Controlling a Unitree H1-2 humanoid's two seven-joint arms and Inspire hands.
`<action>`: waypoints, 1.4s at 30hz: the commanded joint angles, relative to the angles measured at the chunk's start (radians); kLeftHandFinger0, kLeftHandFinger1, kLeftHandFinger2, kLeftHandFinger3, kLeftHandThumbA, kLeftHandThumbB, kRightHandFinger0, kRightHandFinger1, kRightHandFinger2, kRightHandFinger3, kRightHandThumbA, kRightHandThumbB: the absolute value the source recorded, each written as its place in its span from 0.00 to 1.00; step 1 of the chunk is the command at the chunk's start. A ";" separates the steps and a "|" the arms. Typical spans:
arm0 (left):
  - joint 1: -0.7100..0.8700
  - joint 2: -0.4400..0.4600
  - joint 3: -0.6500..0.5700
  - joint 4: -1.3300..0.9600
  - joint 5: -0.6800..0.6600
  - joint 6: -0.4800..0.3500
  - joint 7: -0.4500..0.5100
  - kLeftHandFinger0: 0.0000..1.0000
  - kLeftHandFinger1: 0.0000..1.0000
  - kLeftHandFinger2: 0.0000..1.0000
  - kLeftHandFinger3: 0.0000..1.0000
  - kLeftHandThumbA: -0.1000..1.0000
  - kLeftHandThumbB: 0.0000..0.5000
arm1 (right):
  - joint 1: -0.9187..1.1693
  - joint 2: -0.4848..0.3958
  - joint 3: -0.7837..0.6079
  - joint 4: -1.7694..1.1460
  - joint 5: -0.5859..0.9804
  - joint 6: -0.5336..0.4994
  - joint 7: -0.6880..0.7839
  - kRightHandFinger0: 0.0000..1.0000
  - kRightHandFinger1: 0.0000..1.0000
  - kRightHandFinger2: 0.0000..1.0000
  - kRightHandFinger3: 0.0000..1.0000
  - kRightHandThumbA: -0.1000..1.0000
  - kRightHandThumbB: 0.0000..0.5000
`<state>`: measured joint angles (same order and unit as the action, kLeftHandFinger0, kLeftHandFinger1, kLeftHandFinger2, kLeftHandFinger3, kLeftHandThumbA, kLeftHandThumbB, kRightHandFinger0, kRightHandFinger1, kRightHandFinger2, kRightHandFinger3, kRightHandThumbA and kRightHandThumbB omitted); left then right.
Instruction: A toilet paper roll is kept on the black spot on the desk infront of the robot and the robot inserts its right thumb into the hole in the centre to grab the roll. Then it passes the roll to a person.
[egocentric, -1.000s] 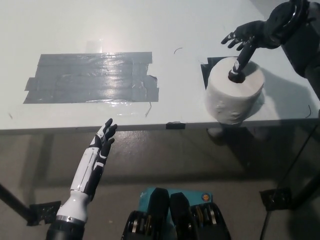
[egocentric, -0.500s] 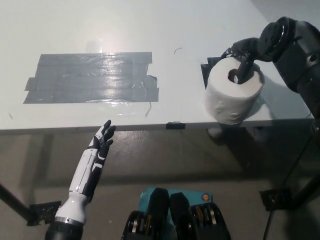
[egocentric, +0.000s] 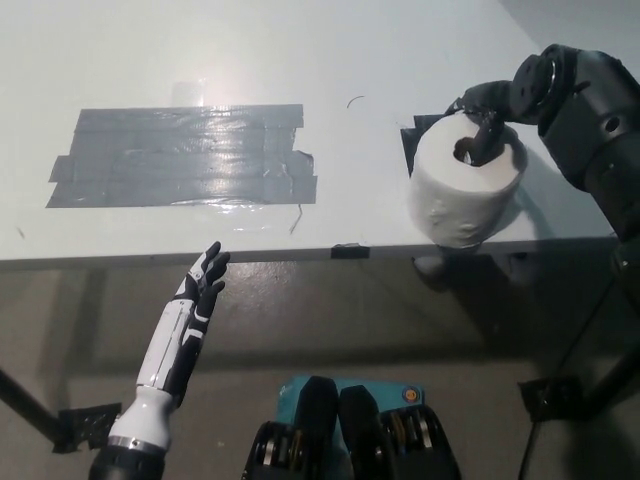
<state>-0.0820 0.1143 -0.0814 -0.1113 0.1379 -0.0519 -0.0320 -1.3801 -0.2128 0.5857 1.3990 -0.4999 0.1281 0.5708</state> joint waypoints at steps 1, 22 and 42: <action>0.008 0.008 0.003 -0.041 -0.005 -0.007 -0.013 1.00 1.00 1.00 1.00 1.00 0.18 | 0.027 0.028 -0.081 0.017 0.059 0.074 -0.121 0.58 0.62 0.79 1.00 0.36 0.70; -0.038 0.017 0.013 -0.036 0.008 -0.003 -0.013 1.00 1.00 1.00 1.00 1.00 0.23 | 0.279 -0.034 -0.647 0.029 0.420 0.038 -0.208 0.00 0.46 0.88 1.00 0.00 0.37; -0.037 0.012 0.029 -0.023 0.004 -0.020 -0.007 1.00 1.00 1.00 1.00 1.00 0.17 | 0.352 0.024 -1.207 0.017 0.841 0.103 -0.116 0.00 0.15 0.60 0.76 0.00 0.31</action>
<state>-0.0997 0.1213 -0.0573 -0.1171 0.1387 -0.0510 -0.0400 -1.0471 -0.2375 -0.5532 1.3998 0.1946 0.1495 0.3999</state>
